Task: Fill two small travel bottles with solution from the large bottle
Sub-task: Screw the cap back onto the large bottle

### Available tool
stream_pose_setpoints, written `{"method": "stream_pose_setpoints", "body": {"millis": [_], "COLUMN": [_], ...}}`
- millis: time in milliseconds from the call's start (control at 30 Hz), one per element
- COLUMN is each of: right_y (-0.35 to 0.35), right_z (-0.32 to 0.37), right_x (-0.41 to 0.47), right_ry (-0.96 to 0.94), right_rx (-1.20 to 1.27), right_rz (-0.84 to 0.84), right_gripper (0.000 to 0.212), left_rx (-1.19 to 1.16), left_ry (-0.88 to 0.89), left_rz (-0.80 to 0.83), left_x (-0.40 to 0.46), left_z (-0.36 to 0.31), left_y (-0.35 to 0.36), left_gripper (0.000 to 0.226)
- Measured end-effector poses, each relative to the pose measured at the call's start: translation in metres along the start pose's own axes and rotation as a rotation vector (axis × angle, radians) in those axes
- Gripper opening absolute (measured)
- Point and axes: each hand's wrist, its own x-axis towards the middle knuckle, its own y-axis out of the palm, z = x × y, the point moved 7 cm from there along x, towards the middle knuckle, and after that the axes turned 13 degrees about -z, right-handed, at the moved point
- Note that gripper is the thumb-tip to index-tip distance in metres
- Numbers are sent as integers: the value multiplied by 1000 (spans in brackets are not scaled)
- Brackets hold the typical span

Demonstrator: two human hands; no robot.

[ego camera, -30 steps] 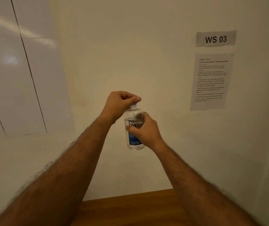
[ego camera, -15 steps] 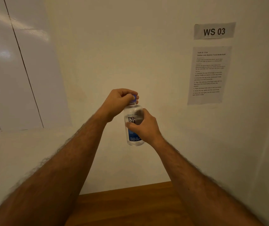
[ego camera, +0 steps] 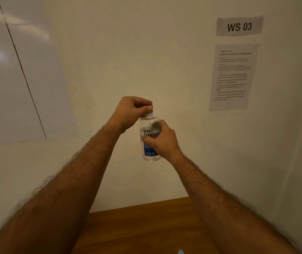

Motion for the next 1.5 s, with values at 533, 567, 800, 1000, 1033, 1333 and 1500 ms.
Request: {"method": "stream_pose_setpoints", "body": {"millis": [533, 567, 800, 1000, 1033, 1333, 1500], "right_y": [-3, -4, -9, -12, -12, -16, -12], "right_z": [-2, -2, 4, 13, 13, 7, 1], "right_x": [-5, -5, -1, 6, 6, 7, 3], "right_ry": [6, 9, -7, -27, -29, -28, -7], "right_rx": [-8, -5, 25, 33, 33, 2, 3], "right_rz": [-9, -8, -23, -38, -38, -23, -10], "right_gripper": [61, 61, 59, 59, 59, 58, 59], "left_rx": [21, 6, -99, -139, -136, -99, -2], "left_ry": [5, 12, 26, 29, 27, 20, 19], "left_rz": [-66, -59, 30, -20, -30, 2, 54], "left_x": [-1, -2, -6, 0, 1, 0, -4], "left_z": [-1, -2, -10, -18, -18, -10, -9], "left_y": [0, -1, 7, 7, 7, 0, 4], "left_gripper": [25, 26, 27, 13, 13, 22, 19]}}
